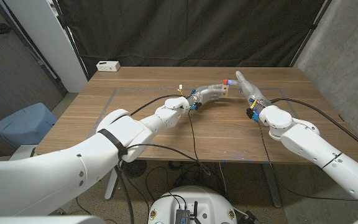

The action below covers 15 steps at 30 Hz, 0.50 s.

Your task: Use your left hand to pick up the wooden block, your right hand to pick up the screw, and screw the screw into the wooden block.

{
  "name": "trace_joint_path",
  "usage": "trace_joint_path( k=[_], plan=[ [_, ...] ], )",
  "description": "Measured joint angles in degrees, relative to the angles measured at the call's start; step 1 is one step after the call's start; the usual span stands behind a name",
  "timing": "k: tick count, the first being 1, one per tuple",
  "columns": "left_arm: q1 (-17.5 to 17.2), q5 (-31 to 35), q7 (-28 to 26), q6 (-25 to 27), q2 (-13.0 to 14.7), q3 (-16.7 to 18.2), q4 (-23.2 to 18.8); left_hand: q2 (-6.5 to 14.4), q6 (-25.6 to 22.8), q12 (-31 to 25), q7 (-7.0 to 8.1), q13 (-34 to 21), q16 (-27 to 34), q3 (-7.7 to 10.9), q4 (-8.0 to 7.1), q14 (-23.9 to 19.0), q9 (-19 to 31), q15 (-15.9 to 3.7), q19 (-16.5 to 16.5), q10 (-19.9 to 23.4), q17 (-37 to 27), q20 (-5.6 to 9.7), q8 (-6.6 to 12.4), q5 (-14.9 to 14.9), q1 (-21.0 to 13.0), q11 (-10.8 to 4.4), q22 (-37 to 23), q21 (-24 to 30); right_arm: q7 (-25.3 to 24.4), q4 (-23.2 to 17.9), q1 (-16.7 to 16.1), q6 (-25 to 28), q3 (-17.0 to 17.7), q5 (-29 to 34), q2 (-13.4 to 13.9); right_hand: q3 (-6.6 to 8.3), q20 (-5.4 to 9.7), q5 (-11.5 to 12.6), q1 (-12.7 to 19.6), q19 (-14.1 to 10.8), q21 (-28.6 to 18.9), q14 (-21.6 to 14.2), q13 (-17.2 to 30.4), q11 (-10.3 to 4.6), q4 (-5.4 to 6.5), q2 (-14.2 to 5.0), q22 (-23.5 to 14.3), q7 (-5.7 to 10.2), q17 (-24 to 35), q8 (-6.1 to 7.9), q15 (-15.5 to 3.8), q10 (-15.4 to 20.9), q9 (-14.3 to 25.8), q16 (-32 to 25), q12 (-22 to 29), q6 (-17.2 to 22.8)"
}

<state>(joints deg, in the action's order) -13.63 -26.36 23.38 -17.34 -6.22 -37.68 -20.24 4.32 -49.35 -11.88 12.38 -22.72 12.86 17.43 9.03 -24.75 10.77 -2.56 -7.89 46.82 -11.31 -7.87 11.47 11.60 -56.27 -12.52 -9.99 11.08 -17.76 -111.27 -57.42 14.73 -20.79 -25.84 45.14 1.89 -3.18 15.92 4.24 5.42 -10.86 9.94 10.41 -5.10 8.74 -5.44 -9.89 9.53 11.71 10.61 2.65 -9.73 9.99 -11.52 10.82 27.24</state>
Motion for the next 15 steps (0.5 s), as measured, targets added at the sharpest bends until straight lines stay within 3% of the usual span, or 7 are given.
trace_joint_path(
  k=[15],
  plan=[
    [-0.47,-0.11,0.81,-0.65,0.08,0.23,-0.07,0.0,0.1,0.03,-0.1,-0.02,0.0,-0.01,0.01,0.0,0.05,0.0,0.0,-0.01,0.0,0.0,0.0,0.08,0.0,0.01,0.0,0.0,-0.83,-2.44,-1.75,0.82,0.59,0.43,0.98,0.16,-0.22,0.0,0.0,-0.22,0.0,0.0,0.0,0.0,-0.16,0.0,0.0,0.0,0.0,0.0,0.0,0.0,0.0,0.0,0.0,0.62]
  ],
)
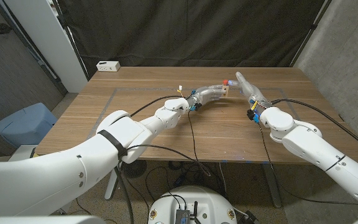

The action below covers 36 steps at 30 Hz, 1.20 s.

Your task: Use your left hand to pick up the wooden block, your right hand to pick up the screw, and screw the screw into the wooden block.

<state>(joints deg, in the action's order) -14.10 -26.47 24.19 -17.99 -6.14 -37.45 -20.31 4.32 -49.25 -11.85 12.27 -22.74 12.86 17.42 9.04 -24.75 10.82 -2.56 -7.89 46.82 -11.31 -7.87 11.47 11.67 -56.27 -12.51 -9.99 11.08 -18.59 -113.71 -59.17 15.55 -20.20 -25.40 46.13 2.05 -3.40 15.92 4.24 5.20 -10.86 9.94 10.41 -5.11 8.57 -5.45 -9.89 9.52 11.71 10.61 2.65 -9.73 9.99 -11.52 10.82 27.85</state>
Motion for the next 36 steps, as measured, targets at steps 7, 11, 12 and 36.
trace_joint_path(
  k=[7,11,12,36],
  plan=[
    [-0.19,-0.05,0.26,-0.34,0.13,0.1,-0.03,0.0,0.01,0.03,-0.01,0.02,0.0,-0.02,0.02,0.0,0.0,0.0,0.0,0.0,0.0,0.0,0.0,0.0,0.0,0.0,0.0,0.0,-0.07,-0.75,-0.34,0.29,0.01,0.31,0.23,0.0,0.0,0.0,0.0,0.0,0.0,0.0,0.0,0.0,0.0,0.0,0.0,0.0,0.0,0.0,0.0,0.0,-0.01,0.0,0.0,0.0],
    [-0.23,-0.05,0.33,-0.41,0.18,0.13,-0.05,0.0,0.01,0.13,-0.01,0.02,0.0,0.01,-0.01,0.0,0.0,0.0,0.0,0.0,0.0,0.0,0.0,0.0,0.0,0.0,0.0,0.0,-0.09,-1.01,-0.42,0.38,0.0,0.52,0.3,0.0,0.01,0.0,0.0,0.01,0.0,0.0,0.0,0.0,0.0,0.0,0.0,-0.2,0.0,0.07,0.0,0.0,-0.01,0.0,0.0,0.2],
    [-0.23,-0.05,0.33,-0.41,0.2,0.14,-0.05,0.0,0.1,0.14,-0.1,0.02,0.0,0.01,-0.01,-0.03,0.0,0.02,0.0,0.0,0.0,0.0,0.0,0.0,0.0,0.01,0.0,0.0,-0.09,-1.01,-0.42,0.42,0.0,0.6,0.3,0.0,0.01,0.0,0.0,0.01,0.0,0.0,0.0,0.0,0.0,0.0,0.0,-0.06,0.0,0.22,0.0,0.0,-0.01,0.0,0.0,0.36],
    [0.16,0.17,-0.4,0.82,0.01,-0.08,-0.08,0.0,0.21,-0.04,-0.21,0.0,0.0,0.06,-0.05,-0.11,-0.04,0.11,0.0,0.11,0.0,0.0,0.0,-0.01,0.0,-0.11,0.0,0.0,0.94,-3.03,-0.93,1.09,-1.05,1.41,0.92,0.23,0.22,0.44,0.0,-0.19,0.0,0.0,0.0,0.0,-0.24,0.0,0.0,-0.31,0.01,0.22,0.0,0.0,0.15,0.0,0.0,1.12]
  ],
)
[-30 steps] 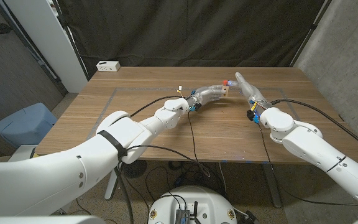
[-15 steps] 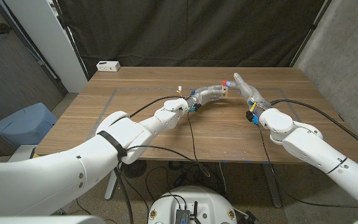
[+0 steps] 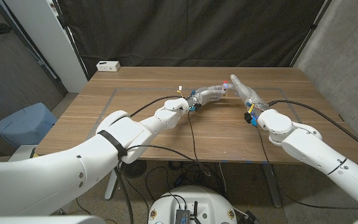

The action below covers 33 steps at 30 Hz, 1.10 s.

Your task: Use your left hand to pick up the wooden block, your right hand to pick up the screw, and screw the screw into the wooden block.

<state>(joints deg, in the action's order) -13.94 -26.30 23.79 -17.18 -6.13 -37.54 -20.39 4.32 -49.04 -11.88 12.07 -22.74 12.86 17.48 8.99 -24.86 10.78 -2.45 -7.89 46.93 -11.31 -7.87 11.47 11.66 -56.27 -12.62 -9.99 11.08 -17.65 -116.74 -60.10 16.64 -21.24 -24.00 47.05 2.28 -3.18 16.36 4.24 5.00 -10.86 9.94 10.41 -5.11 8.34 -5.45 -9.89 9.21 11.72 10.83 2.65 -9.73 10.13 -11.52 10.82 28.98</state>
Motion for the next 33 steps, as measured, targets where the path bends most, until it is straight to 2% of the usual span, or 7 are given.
trace_joint_path(
  k=[19,33],
  plan=[
    [0.41,0.17,-0.9,1.05,-0.13,-0.41,0.12,0.0,-0.13,0.02,0.13,0.02,0.0,0.0,0.0,0.0,0.04,0.0,0.0,-0.01,0.0,0.0,0.0,0.22,0.0,0.01,0.0,0.0,0.08,0.3,0.32,-0.18,-0.32,0.24,-0.28,0.27,-0.21,0.0,0.0,-0.2,0.0,0.0,0.0,0.0,0.27,0.0,0.0,0.0,0.01,0.0,0.0,0.0,-0.01,0.0,0.15,-0.01],
    [0.47,0.24,-0.99,1.11,-0.13,-0.56,0.15,0.0,-0.13,0.08,0.13,-0.3,0.0,0.0,0.0,0.0,0.03,0.0,0.0,-0.11,0.0,0.0,0.0,0.21,0.0,0.1,0.0,0.0,-1.54,0.35,-1.39,-0.22,2.23,-0.72,0.12,0.51,-0.21,0.0,0.0,-0.2,0.0,0.0,0.0,0.0,0.03,0.0,0.0,0.0,0.02,0.0,0.0,0.0,-0.01,0.0,0.21,-0.02]
  ],
)
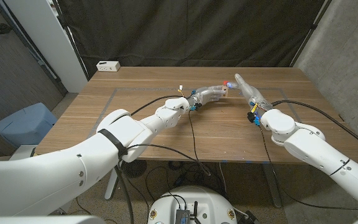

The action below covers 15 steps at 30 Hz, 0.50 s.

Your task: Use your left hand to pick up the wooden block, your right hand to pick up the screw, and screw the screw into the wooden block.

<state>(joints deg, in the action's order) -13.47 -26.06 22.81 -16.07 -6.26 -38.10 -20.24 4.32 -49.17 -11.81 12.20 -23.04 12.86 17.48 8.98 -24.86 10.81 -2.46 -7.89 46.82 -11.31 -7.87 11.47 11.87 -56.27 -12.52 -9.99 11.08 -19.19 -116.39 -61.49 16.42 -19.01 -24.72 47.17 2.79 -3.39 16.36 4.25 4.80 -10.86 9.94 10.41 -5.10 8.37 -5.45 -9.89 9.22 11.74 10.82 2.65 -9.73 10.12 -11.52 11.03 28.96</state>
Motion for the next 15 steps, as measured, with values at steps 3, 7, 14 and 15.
trace_joint_path(
  k=[3,7,14,15],
  plan=[
    [0.01,0.01,0.03,0.0,0.0,-0.03,0.0,0.0,0.0,0.1,0.0,-0.06,0.0,0.0,0.0,0.0,0.0,0.0,0.0,0.0,0.0,0.0,0.0,0.0,0.0,0.0,0.0,0.0,-0.23,0.15,-0.2,0.0,0.39,-0.18,0.01,0.0,0.0,0.0,0.0,0.0,0.0,0.0,0.0,0.0,0.0,0.0,0.0,0.0,0.0,0.0,0.0,0.0,0.0,0.0,0.0,0.0],
    [0.01,0.03,0.11,-0.17,0.03,-0.04,0.0,0.0,0.01,0.1,-0.01,-0.06,0.0,0.0,0.0,0.0,-0.04,0.0,0.0,0.0,0.0,0.0,0.0,-0.01,0.0,0.0,0.0,0.0,-0.48,0.37,-0.36,0.0,0.71,-0.44,0.01,0.0,0.0,0.0,0.0,0.0,0.0,0.0,0.0,0.0,0.0,0.0,0.0,0.0,0.0,0.0,0.0,0.0,0.0,0.0,0.0,0.0],
    [-0.03,0.05,0.71,-1.08,0.13,-0.05,-0.03,0.0,0.01,0.11,-0.01,-0.05,0.0,0.0,0.0,-0.31,-0.04,-0.31,0.0,-0.01,0.0,0.0,0.0,-0.05,0.0,0.0,0.0,0.0,-0.57,0.96,-0.52,-0.19,1.35,-0.91,0.01,0.0,0.0,0.0,0.0,0.0,0.0,0.0,0.0,0.21,0.0,0.0,0.0,-0.21,0.0,-0.26,0.0,-0.21,0.0,0.0,0.0,-0.21],
    [-0.06,0.05,0.82,-1.23,0.14,-0.05,-0.03,0.0,0.01,0.12,-0.01,-0.05,0.0,0.0,0.0,-0.31,-0.03,-0.31,0.0,-0.01,0.0,0.0,0.0,-0.05,0.0,0.01,0.0,0.0,-0.56,1.05,-0.52,-0.24,1.42,-0.98,0.01,0.0,0.0,0.0,0.0,0.0,0.0,0.0,0.0,0.21,0.0,0.0,0.0,-0.21,0.0,-0.27,0.0,-0.21,-0.01,0.0,0.0,-0.21]
  ],
)
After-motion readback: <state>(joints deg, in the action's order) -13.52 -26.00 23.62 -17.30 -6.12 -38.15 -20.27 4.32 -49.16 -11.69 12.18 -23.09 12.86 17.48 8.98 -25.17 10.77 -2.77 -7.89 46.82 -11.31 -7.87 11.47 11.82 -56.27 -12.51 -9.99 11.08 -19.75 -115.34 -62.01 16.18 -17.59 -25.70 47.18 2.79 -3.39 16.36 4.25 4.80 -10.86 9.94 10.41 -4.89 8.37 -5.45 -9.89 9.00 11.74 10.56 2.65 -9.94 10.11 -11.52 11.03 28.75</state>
